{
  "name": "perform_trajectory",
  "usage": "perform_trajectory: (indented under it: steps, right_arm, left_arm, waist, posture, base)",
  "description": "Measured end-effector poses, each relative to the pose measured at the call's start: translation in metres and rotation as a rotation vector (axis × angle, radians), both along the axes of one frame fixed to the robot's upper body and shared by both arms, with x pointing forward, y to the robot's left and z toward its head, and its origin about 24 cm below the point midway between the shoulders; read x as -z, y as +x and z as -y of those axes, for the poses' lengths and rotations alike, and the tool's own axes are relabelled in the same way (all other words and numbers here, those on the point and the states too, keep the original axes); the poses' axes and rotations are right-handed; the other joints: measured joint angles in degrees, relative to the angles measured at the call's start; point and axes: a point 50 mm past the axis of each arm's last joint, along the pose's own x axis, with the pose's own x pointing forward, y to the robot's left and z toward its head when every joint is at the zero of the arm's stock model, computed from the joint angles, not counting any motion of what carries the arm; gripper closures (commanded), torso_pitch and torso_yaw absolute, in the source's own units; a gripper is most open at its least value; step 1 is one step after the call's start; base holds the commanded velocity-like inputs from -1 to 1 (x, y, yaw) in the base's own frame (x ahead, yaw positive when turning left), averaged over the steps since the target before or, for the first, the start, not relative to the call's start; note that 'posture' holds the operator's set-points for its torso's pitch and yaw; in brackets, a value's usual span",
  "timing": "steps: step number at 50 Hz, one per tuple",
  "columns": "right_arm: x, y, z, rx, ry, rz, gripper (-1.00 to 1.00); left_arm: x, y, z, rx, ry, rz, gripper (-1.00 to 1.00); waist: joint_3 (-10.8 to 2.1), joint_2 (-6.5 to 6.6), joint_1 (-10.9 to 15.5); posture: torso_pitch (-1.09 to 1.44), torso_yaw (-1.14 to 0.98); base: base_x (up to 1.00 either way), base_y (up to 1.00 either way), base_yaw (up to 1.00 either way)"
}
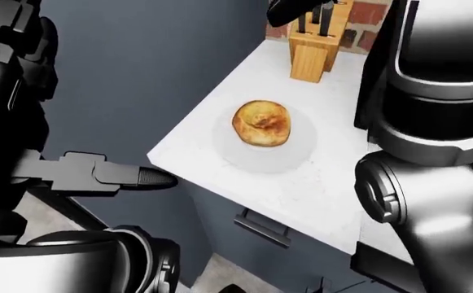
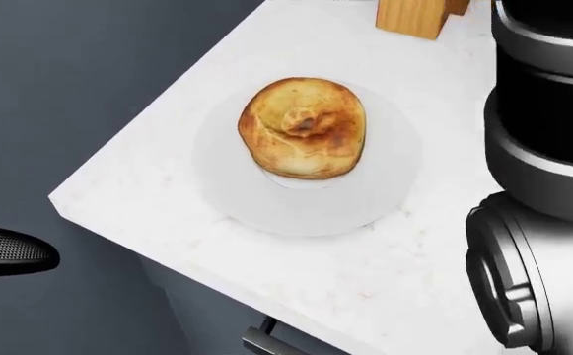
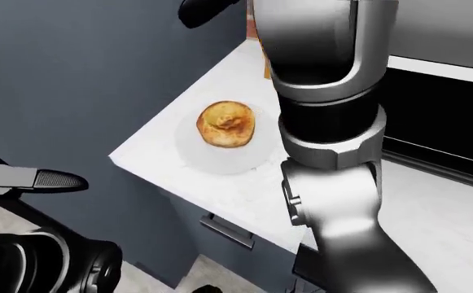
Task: Pick the bread from the tray and place it on the plate on the counter.
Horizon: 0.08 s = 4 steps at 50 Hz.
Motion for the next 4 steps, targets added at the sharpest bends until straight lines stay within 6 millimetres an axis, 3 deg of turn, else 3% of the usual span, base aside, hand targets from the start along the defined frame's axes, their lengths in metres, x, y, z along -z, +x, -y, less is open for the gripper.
perform_trajectory:
  steps: [4]
  right_arm:
    - [-0.0074, -0.0086, 0.0074, 0.011, 0.008, 0.012, -1.0]
  left_arm:
    - [-0.0024, -0.0008, 0.0006, 0.0, 0.001, 0.005, -1.0]
  waist:
    - [0.14, -0.01, 0.0]
  posture:
    - [0.0, 0.43]
  base:
    - [0.0, 0.0, 0.0]
